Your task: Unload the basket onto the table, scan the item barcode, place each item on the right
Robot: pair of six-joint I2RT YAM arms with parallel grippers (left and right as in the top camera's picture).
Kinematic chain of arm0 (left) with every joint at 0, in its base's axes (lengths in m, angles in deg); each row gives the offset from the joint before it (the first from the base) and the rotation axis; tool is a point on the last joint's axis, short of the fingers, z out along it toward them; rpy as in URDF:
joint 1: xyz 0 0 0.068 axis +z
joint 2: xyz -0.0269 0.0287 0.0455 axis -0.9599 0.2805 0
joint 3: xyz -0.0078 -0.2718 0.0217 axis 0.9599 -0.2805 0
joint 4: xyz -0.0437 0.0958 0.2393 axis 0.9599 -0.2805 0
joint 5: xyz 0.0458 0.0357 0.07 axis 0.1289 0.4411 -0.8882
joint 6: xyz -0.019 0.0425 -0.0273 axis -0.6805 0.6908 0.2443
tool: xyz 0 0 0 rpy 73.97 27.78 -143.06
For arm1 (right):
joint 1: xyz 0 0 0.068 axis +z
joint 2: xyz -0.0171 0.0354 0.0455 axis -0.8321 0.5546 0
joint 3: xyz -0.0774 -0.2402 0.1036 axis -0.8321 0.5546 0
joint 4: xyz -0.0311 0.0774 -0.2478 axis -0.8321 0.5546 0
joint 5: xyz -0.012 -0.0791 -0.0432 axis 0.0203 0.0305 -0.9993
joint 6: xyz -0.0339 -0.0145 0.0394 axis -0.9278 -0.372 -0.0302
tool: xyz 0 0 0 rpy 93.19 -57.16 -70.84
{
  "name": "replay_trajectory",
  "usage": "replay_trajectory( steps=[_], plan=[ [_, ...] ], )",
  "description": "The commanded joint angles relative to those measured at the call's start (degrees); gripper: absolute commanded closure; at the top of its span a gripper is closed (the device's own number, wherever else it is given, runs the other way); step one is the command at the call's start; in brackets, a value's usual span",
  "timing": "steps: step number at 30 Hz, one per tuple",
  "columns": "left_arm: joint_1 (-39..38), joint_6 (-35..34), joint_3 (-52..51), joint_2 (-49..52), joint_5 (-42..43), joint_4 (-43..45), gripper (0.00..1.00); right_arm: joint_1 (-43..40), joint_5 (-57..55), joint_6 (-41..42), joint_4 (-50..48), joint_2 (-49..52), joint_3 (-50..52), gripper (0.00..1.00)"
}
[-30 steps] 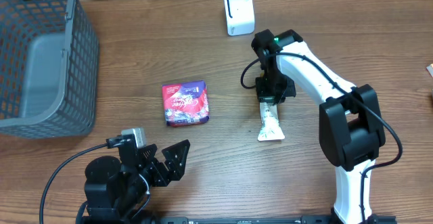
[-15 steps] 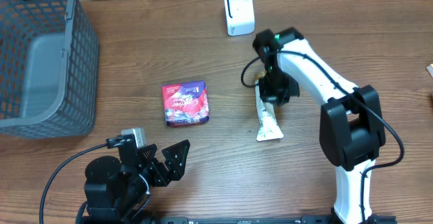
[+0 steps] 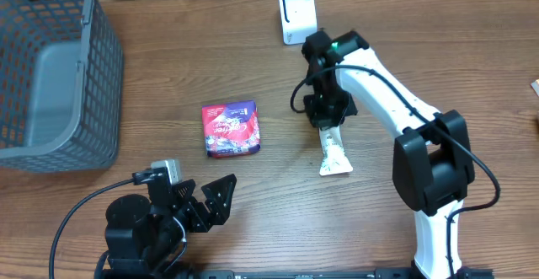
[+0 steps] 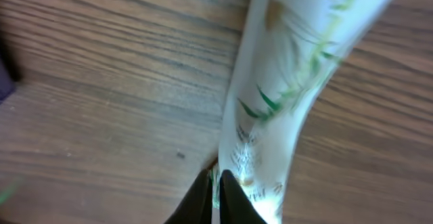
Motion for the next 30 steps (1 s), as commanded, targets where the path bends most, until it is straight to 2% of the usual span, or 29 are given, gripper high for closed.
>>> replay_trajectory(
  steps=[1, 4, 14, 18, 25, 30],
  plan=[
    [0.24, -0.59, 0.33, -0.24, 0.39, 0.07, 0.00, 0.15, -1.31, 1.16, -2.16, -0.66, 2.86, 0.95],
    [0.24, -0.59, 0.33, -0.24, 0.39, 0.07, 0.00, 0.15, -5.88, 3.58, -4.04, -0.66, 4.87, 0.96],
    [0.22, -0.59, 0.33, -0.24, 0.39, 0.07, 0.00, 0.15, -8.33, 3.32, -9.90, -0.66, 8.66, 0.96],
    [0.24, -0.59, 0.33, -0.24, 0.39, 0.07, 0.00, 0.15, -8.15, 3.34, -6.05, -0.81, 5.64, 0.96],
    [0.22, -0.59, 0.33, -0.24, 0.39, 0.07, 0.00, 0.09, -8.41, 3.34, 5.03, -0.81, -6.91, 0.96],
    [0.24, -0.59, 0.33, -0.24, 0.39, 0.07, 0.00, 0.09, -9.90, 3.34, 5.55, -0.76, -7.91, 0.96]
  ],
)
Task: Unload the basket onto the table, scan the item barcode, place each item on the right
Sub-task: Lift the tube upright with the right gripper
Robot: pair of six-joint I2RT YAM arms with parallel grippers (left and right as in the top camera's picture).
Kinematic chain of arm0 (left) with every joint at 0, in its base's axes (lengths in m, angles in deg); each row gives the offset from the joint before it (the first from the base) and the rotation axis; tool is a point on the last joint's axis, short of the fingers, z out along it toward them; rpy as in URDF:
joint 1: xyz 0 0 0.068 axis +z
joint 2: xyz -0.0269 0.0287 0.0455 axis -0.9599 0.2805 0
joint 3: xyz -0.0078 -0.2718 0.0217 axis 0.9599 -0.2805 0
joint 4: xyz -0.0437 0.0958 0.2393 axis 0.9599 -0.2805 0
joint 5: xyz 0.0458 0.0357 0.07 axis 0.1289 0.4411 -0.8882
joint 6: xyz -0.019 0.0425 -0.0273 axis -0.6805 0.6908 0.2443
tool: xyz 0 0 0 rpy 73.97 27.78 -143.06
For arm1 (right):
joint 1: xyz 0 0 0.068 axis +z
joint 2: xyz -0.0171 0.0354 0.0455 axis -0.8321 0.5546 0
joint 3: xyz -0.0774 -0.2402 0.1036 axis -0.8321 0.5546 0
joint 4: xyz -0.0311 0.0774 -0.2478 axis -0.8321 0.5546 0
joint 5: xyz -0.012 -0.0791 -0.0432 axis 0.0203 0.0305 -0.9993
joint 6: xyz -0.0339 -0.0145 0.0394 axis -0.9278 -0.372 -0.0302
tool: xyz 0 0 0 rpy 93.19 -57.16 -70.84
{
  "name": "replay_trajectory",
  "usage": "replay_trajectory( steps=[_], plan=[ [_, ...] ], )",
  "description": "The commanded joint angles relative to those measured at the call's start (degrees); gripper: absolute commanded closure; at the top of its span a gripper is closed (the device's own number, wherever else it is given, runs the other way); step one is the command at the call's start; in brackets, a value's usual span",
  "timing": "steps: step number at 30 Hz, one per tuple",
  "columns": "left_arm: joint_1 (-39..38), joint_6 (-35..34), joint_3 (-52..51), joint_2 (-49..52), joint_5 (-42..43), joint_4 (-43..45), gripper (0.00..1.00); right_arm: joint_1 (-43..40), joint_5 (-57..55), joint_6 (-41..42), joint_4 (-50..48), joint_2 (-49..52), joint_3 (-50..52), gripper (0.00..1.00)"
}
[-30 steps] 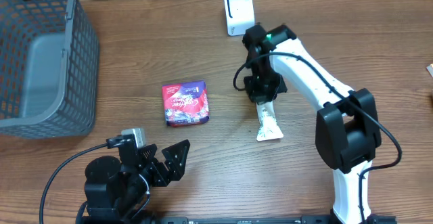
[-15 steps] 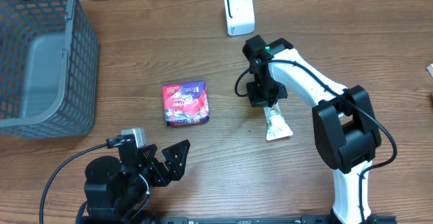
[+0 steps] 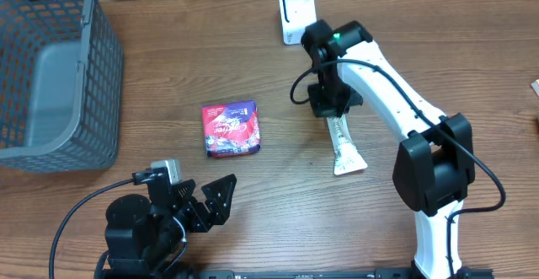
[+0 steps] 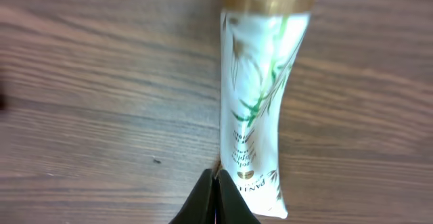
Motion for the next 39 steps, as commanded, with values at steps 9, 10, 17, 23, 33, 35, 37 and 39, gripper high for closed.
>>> replay_trajectory(
  steps=[9, 10, 17, 23, 33, 35, 37, 39],
  plan=[
    [0.24, -0.57, 0.33, -0.24, 0.39, 0.07, 0.00, 0.07, -3.21, 0.44, -4.17, -0.72, 7.30, 0.96],
    [0.24, -0.57, 0.33, -0.24, 0.39, 0.07, 0.00, 0.07, -3.21, 0.44, -4.76, -0.72, 8.00, 0.96],
    [0.24, -0.57, 0.33, -0.24, 0.39, 0.07, 0.00, 0.07, -4.72, 0.39, -6.84, -0.68, 10.54, 0.96],
    [0.24, -0.57, 0.33, -0.24, 0.39, 0.07, 0.00, 0.07, -4.68, 0.42, -7.52, -0.68, 10.58, 0.96],
    [0.24, -0.57, 0.33, -0.24, 0.39, 0.07, 0.00, -0.37, -4.70, 0.39, -13.18, -0.68, 14.47, 0.96],
    [0.24, -0.57, 0.33, -0.24, 0.39, 0.07, 0.00, -0.57, -4.76, 0.39, -13.99, -0.68, 15.50, 0.96],
    [0.24, -0.57, 0.33, -0.24, 0.39, 0.07, 0.00, -0.79, -5.22, 0.37, -15.06, -0.68, 16.59, 0.96],
    [0.24, -0.57, 0.33, -0.24, 0.39, 0.07, 0.00, -0.96, -5.55, 0.35, -16.09, -0.66, 17.49, 0.96]
  ],
)
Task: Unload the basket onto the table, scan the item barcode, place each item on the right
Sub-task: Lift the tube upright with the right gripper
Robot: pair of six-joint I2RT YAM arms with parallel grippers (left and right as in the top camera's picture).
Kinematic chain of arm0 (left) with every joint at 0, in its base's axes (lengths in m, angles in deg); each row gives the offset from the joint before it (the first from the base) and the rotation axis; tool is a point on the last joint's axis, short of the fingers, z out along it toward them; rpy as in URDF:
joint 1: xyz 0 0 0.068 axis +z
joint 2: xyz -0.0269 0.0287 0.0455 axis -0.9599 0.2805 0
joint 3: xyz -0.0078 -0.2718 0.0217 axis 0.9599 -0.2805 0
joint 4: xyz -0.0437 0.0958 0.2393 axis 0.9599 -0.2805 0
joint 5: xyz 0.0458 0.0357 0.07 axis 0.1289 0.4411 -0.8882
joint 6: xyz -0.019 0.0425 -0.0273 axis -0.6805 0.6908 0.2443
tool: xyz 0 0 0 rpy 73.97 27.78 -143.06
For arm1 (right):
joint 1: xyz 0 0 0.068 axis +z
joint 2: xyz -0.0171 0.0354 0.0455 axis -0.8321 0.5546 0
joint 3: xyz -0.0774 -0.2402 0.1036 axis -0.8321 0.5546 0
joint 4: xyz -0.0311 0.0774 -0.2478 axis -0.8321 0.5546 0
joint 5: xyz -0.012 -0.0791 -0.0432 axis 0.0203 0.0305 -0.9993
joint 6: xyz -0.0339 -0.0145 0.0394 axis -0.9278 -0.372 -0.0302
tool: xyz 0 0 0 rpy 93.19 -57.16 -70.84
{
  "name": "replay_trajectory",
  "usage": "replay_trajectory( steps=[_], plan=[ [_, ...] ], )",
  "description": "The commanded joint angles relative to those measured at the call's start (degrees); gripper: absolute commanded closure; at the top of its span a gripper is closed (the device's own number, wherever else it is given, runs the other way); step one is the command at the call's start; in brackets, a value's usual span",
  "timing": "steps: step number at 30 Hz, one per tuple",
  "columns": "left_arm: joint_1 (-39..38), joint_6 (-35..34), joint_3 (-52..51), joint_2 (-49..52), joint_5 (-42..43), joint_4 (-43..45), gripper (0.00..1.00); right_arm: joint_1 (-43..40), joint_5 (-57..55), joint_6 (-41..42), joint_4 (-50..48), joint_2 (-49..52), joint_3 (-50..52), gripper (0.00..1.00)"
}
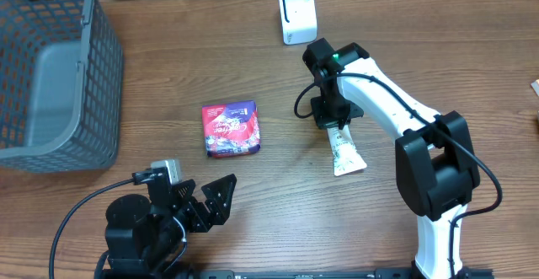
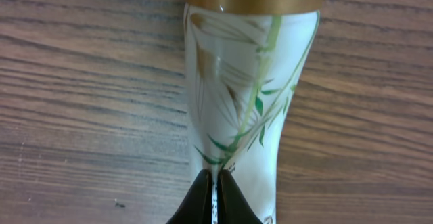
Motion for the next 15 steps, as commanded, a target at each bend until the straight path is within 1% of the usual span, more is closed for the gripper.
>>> replay_trajectory(
  steps=[1, 12, 15],
  plan=[
    [0.22, -0.57, 0.33, -0.24, 0.39, 0.07, 0.00, -1.05, -2.38, 0.20, -2.58, 1.38, 3.15, 0.96],
    [0.22, -0.57, 0.33, -0.24, 0.39, 0.07, 0.00, -1.40, -3.28, 0.24, -10.58, 1.38, 9.94, 0.96],
    [0.24, -0.57, 0.33, -0.24, 0.39, 0.07, 0.00, -1.40, -4.50, 0.26, -10.82, 1.38, 10.45, 0.96]
  ],
)
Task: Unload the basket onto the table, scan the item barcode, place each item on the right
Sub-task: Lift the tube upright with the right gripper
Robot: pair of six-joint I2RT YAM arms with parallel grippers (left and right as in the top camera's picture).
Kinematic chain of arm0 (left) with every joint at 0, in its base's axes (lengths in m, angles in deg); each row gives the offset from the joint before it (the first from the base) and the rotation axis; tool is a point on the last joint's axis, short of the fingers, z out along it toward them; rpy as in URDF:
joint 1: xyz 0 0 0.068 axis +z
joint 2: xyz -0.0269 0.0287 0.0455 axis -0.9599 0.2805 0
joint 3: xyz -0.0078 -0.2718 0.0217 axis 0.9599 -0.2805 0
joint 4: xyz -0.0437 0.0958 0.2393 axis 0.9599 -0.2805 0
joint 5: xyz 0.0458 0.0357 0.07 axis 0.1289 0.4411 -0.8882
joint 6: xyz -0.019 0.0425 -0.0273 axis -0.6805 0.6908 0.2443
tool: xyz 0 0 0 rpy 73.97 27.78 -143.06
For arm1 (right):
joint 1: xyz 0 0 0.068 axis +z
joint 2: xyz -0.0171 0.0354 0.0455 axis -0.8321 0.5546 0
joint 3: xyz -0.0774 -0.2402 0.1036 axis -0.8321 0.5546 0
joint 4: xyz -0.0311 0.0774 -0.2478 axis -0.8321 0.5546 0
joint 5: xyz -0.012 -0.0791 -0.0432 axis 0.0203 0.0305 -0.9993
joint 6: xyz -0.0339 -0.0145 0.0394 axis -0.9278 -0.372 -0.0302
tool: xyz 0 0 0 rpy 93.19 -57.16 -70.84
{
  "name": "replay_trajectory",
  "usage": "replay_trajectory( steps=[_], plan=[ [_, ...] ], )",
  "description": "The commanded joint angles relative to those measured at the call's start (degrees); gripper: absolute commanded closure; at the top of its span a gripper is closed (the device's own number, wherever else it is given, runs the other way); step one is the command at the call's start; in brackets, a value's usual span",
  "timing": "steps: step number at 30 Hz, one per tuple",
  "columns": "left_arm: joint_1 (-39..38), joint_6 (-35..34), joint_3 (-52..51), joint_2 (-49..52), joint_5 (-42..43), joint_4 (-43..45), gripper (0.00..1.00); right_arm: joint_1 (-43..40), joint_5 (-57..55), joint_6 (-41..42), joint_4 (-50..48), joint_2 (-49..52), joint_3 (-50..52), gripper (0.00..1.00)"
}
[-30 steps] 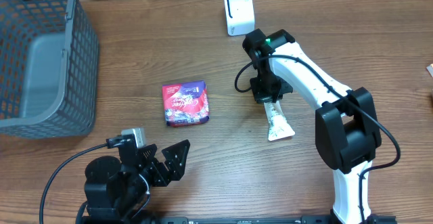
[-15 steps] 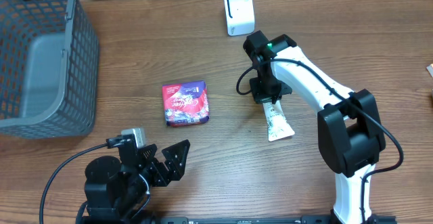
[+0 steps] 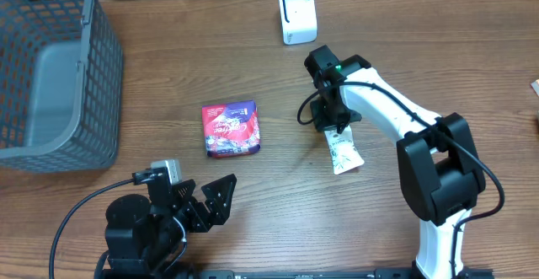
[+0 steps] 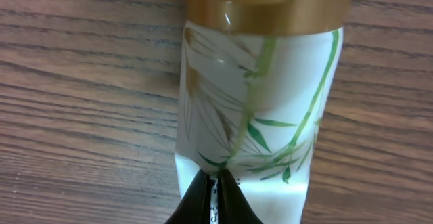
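A white tube (image 3: 343,153) with green leaf print (image 4: 257,102) and a gold cap (image 4: 267,4) lies lengthwise over the wood table, right of centre. My right gripper (image 4: 215,183) is shut, pinching a thin white edge of the tube at its flat end. From overhead the right gripper (image 3: 331,117) covers the tube's far end. The white barcode scanner (image 3: 297,15) stands at the back of the table, well beyond the tube. My left gripper (image 3: 210,200) is open at the near left, holding nothing.
A red and purple snack packet (image 3: 230,129) lies left of the tube. A grey mesh basket (image 3: 50,68) fills the far left corner. The right arm's base (image 3: 438,186) stands to the right of the tube.
The right gripper sits slightly nearer and to the right in the overhead view, the tube with it. In the wrist view the tube and its gold cap look larger.
The right gripper was shut on the tube, which hung slanted to the left. It then stood closer to the scanner with the tube straightened. After that it was back toward the table's middle, and now lies a little nearer still. The left arm stayed put.
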Motion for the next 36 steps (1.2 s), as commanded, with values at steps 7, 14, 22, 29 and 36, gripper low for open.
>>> replay_trajectory(
  steps=[7, 14, 22, 29, 36],
  plan=[
    [0.24, -0.57, 0.33, -0.24, 0.39, 0.07, 0.00, -1.31, -5.20, 0.22, 9.14, 2.84, -5.05, 0.96],
    [0.22, -0.57, 0.33, -0.24, 0.39, 0.07, 0.00, -1.31, -6.64, 0.20, 17.79, 2.80, -15.61, 0.87],
    [0.24, -0.57, 0.33, -0.24, 0.39, 0.07, 0.00, -1.31, -2.64, 0.22, 14.86, 2.97, -11.19, 0.88],
    [0.24, -0.57, 0.33, -0.24, 0.39, 0.07, 0.00, -1.31, -4.02, 0.26, 8.24, 3.02, -4.59, 0.92],
    [0.24, -0.57, 0.33, -0.24, 0.39, 0.07, 0.00, -1.31, -6.05, 0.24, 2.64, 3.02, -1.33, 0.96]
  ],
)
